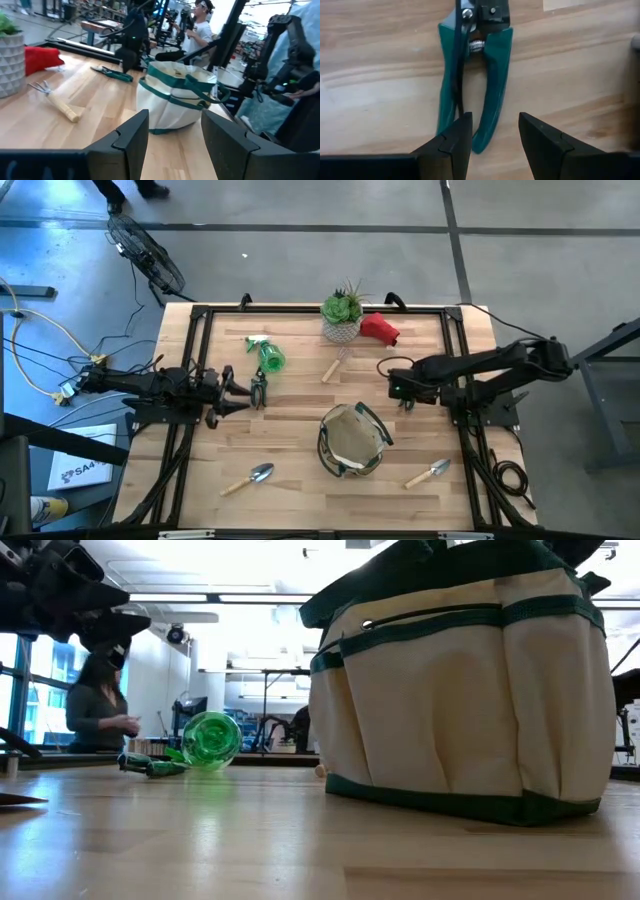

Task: Pick & Place Garden tools in Gardening bag
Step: Put the right green shear scissors into the gardening bag

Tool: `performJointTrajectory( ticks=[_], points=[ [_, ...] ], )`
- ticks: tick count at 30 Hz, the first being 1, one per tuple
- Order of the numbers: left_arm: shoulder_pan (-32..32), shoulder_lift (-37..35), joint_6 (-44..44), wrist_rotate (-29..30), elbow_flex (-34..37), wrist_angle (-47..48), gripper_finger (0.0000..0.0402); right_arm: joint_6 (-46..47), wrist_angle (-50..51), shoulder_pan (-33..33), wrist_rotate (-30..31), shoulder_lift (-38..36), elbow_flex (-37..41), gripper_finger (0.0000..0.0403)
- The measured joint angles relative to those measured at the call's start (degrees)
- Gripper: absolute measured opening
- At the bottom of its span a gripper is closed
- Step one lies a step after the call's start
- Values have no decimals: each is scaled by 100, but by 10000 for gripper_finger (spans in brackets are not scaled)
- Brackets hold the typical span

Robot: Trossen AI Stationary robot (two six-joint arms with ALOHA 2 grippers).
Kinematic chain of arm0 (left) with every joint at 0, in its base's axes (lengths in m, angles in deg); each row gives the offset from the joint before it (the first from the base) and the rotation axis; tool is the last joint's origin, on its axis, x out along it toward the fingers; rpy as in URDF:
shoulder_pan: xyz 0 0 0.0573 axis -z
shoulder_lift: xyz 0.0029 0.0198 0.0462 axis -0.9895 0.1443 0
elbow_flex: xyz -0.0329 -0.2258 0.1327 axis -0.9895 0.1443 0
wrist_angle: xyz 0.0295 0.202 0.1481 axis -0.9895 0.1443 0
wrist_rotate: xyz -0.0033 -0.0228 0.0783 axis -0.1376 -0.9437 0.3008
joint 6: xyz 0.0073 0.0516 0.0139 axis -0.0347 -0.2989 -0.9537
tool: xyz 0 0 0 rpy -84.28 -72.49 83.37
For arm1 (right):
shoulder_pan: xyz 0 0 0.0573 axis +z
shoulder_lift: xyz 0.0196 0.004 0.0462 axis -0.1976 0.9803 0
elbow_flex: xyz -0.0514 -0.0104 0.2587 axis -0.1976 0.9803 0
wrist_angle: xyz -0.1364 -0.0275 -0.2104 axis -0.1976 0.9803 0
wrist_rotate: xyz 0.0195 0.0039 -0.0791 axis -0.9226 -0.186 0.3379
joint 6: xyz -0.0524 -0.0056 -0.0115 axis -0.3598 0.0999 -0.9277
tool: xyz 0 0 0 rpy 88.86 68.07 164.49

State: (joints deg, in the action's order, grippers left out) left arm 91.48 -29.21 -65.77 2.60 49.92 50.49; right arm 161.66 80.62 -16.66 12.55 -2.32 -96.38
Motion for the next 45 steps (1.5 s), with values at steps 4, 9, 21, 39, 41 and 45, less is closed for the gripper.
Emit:
performJointTrajectory(
  ticks=[4, 9, 21, 39, 41, 45],
  points=[
    [-2, 0, 36, -141, 0, 77, 180, 27, -70, -2, -57, 166, 0, 153],
    [0, 2, 36, -131, 0, 129, 180, 28, -98, -16, -62, 294, 0, 153],
    [0, 2, 36, 25, -12, 219, 180, -148, -204, -163, -149, 400, 0, 153],
    [-2, 0, 9, -95, -20, 281, 180, -377, -907, -157, -77, 354, 607, 142],
    [-2, 2, -1, -95, -20, 281, 180, -574, -904, -155, 20, 354, 610, 129],
    [-2, 0, -10, -80, -17, 281, 180, -816, -905, -155, 97, 359, 610, 87]
  ],
)
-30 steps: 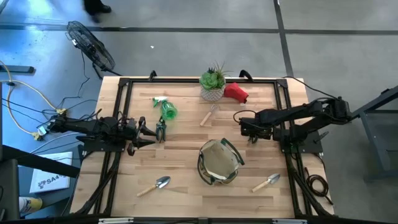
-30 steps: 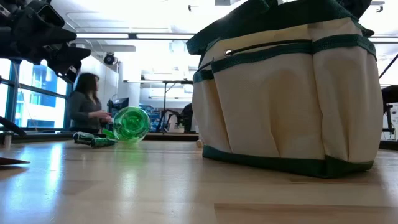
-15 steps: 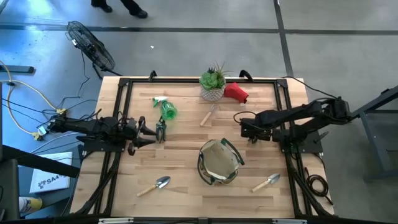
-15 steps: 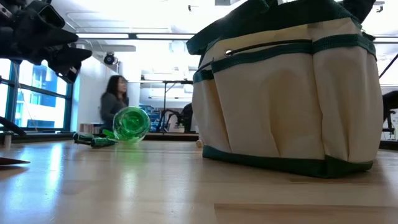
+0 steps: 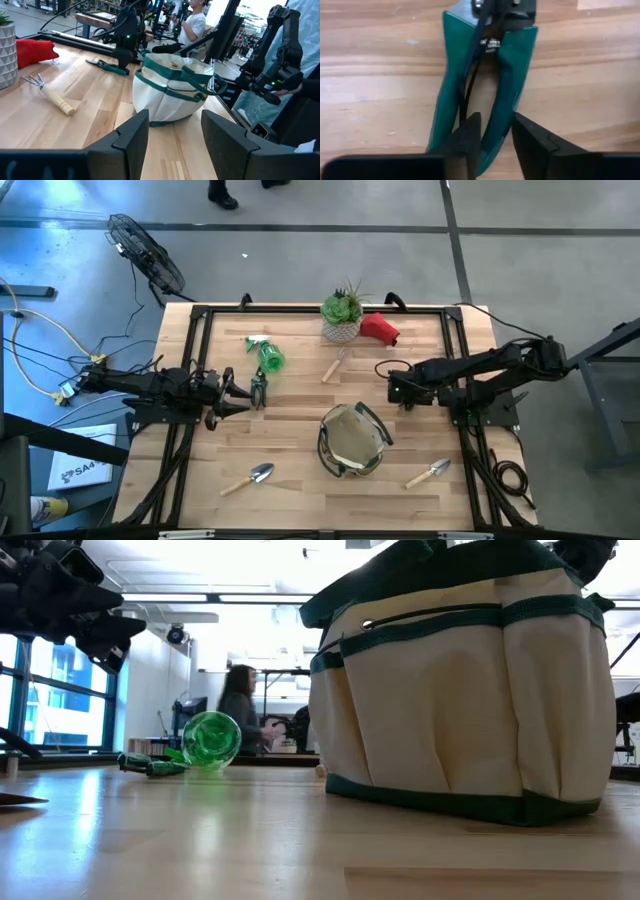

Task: Pick & Place Garden tools in Gardening bag
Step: Put the right green shear scissors into the gardening bag

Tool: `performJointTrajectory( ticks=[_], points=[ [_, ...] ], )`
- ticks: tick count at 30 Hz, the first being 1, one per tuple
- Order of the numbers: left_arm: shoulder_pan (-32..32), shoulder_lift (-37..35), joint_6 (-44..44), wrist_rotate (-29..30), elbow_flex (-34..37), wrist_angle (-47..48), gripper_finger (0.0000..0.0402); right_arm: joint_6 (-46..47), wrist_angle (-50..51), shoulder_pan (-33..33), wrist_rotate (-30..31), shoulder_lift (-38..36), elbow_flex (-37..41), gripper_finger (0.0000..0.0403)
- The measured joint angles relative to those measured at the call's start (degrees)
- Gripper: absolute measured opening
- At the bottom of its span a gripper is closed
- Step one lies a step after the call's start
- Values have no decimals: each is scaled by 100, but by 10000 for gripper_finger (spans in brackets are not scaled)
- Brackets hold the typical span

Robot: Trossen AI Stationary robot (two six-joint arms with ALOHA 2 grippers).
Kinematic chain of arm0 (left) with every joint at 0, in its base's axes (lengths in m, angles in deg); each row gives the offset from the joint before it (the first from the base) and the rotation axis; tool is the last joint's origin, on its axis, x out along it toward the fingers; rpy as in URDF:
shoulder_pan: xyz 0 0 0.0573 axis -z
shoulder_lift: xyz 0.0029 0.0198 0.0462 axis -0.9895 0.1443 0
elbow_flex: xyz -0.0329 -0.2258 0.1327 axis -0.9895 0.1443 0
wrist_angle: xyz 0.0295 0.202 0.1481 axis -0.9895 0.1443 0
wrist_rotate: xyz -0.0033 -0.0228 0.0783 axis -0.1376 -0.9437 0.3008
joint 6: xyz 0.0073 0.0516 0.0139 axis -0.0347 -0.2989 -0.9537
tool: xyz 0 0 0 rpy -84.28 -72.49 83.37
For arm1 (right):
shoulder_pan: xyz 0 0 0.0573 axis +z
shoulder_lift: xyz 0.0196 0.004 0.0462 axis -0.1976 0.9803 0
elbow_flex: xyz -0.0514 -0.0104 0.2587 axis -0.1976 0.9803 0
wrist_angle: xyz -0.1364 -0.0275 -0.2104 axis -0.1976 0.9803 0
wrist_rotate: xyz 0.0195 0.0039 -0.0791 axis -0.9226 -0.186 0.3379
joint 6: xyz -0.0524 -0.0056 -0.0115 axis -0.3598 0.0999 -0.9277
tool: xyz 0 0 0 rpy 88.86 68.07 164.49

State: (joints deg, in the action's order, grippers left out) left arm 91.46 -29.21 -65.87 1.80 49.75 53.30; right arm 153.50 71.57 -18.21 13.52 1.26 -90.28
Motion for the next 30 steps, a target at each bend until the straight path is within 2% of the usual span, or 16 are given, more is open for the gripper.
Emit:
performJointTrajectory(
  ticks=[4, 11, 18, 23, 26, 30],
  points=[
    [0, 2, 0, 4, 2, 1, 180, -663, 21, -6, -77, 2, 0, 36],
    [0, 1, 0, -54, 4, 11, 180, -833, 25, 26, -94, -6, 0, 36],
    [0, 2, 0, -116, 9, 13, 180, -1107, 143, 278, 46, -396, -46, 36],
    [0, 2, 244, -138, 11, 13, 180, -1078, 974, 687, 81, -730, -310, 35],
    [1, 1, 326, -138, 11, 11, 180, -740, 2048, 985, 392, -983, -548, 36],
    [1, 2, 322, -136, 12, 11, 180, -551, 2422, 1478, 864, -1443, -978, 35]
  ],
)
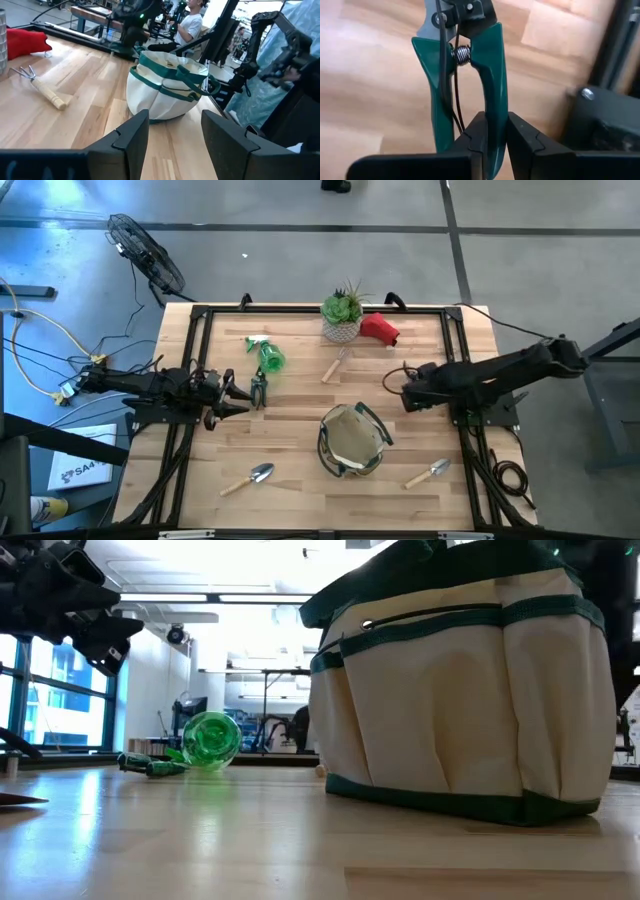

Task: Pick & Place Garden tools in Gardening bag
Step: Put the right green shear scissors into the gardening bag

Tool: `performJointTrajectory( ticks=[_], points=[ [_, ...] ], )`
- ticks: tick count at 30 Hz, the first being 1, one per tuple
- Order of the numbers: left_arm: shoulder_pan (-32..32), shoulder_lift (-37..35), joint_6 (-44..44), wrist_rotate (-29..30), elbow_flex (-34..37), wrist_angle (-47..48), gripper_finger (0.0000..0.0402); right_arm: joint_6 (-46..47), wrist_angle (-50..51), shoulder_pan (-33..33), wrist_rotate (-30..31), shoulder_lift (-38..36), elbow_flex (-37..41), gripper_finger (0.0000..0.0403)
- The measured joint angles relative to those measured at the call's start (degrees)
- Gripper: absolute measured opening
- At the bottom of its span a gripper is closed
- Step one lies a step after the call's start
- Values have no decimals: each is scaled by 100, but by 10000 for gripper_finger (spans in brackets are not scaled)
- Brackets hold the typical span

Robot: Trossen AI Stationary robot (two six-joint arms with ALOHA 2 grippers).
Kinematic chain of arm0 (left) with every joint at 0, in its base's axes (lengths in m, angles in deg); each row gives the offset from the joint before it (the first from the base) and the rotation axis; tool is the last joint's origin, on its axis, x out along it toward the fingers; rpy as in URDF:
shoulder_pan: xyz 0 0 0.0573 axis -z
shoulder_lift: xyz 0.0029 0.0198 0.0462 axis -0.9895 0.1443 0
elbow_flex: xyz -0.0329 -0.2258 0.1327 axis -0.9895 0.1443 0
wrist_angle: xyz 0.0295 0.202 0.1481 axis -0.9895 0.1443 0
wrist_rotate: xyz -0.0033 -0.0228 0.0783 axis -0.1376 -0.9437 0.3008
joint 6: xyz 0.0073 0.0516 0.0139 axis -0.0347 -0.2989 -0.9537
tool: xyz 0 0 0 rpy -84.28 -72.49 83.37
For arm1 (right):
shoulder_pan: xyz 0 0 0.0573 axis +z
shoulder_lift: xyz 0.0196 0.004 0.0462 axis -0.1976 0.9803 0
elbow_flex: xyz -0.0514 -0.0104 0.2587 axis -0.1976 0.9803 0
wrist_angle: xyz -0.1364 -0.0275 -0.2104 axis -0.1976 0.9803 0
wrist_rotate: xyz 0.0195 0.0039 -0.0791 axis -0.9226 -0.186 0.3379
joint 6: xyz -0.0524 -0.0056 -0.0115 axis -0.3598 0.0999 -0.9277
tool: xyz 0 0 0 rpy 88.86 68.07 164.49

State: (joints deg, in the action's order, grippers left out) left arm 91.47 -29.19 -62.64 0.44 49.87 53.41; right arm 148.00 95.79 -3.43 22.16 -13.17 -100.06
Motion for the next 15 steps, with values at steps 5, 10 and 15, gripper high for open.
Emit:
performJointTrajectory(
  ticks=[5, 10, 15],
  points=[
    [-1, 0, 323, -64, 1, 0, 180, 58, 12, 717, 627, -347, -660, 35],
    [-1, 0, 389, -60, 1, 0, 180, -324, -91, 1469, 874, -302, -1422, 35],
    [-1, 0, 436, -58, 1, -2, 180, -1461, -981, 2228, 486, -36, -2089, 35]
  ],
)
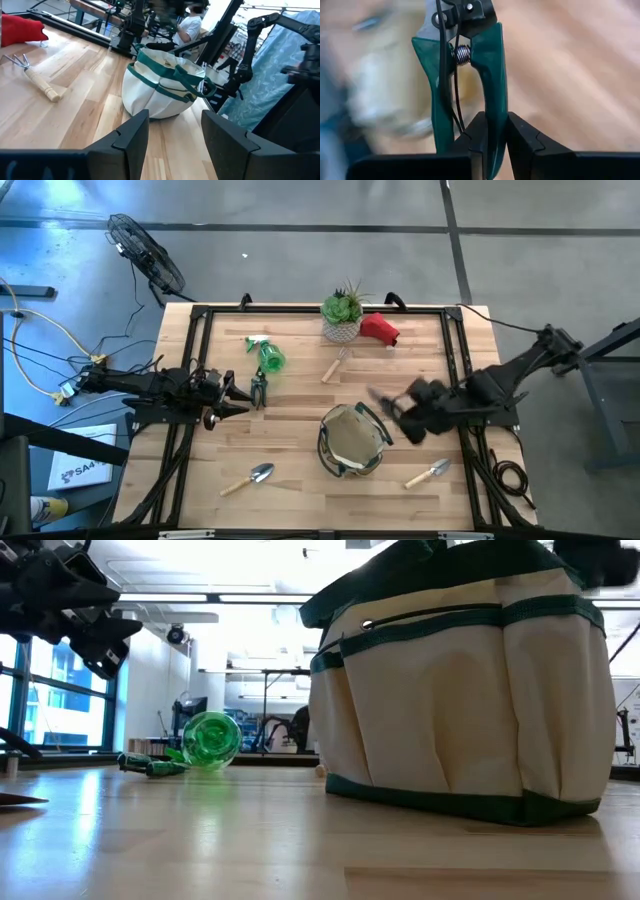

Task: Pick & Place Garden tools in Gardening bag
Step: Put the right green shear scissors into the gardening bag

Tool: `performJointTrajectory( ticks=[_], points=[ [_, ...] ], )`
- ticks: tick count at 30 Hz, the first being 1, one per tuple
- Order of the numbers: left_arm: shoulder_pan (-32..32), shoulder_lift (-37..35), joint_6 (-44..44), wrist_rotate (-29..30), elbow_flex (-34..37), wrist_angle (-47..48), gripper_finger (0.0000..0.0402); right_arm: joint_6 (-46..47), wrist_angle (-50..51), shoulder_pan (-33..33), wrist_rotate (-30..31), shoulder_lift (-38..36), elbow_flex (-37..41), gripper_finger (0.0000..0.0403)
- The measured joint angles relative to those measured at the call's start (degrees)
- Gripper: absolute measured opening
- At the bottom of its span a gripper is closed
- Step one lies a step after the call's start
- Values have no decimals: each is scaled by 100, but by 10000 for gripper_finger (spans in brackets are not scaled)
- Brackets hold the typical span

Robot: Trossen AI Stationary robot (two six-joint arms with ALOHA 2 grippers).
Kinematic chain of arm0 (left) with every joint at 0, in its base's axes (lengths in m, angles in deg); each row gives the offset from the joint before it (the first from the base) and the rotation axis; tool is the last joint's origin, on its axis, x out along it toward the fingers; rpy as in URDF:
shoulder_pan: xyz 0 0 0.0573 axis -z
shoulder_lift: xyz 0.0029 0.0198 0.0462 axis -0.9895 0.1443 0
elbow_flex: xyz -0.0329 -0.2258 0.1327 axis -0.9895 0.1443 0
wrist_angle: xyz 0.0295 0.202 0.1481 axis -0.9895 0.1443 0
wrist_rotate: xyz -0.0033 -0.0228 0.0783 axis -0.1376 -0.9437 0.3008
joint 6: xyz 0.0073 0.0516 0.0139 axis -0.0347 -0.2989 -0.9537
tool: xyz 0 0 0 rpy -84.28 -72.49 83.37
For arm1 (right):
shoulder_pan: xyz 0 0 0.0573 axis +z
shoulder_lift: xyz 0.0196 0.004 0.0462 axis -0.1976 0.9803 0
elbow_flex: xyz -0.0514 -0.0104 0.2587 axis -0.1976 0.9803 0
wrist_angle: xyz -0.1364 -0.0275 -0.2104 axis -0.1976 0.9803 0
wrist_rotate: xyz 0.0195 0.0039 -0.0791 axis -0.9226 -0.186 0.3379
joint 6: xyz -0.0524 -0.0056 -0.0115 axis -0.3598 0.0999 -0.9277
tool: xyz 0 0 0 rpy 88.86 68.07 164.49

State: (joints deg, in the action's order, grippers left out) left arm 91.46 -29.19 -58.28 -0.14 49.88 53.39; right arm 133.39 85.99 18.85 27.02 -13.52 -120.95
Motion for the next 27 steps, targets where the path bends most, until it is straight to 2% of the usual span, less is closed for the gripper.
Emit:
performJointTrajectory(
  ticks=[2, 7, 12, 14, 20, 23, 27],
  points=[
    [1, 0, 13, 0, 0, 0, 180, -292, -291, 284, -210, 148, -245, 35],
    [0, 0, 15, 0, 0, 2, 180, -225, -370, 813, -398, 579, -950, 35],
    [0, 0, 15, 2, 0, 2, 180, -299, -1225, 1185, -441, 995, -1446, 35],
    [0, 0, 17, 10, 0, 2, 180, -210, -1272, 1307, -666, 1184, -1617, 35],
    [2, 0, 17, 60, 2, -1, 180, 1355, -702, 1557, -1663, 1700, -1775, 35],
    [0, 0, 17, 249, 7, -17, 180, 2141, -826, 1683, -2284, 1887, -1775, 35],
    [2, 0, -42, 294, 9, -17, 180, 3112, -776, 1821, -2749, 1930, -1775, 35]
  ],
)
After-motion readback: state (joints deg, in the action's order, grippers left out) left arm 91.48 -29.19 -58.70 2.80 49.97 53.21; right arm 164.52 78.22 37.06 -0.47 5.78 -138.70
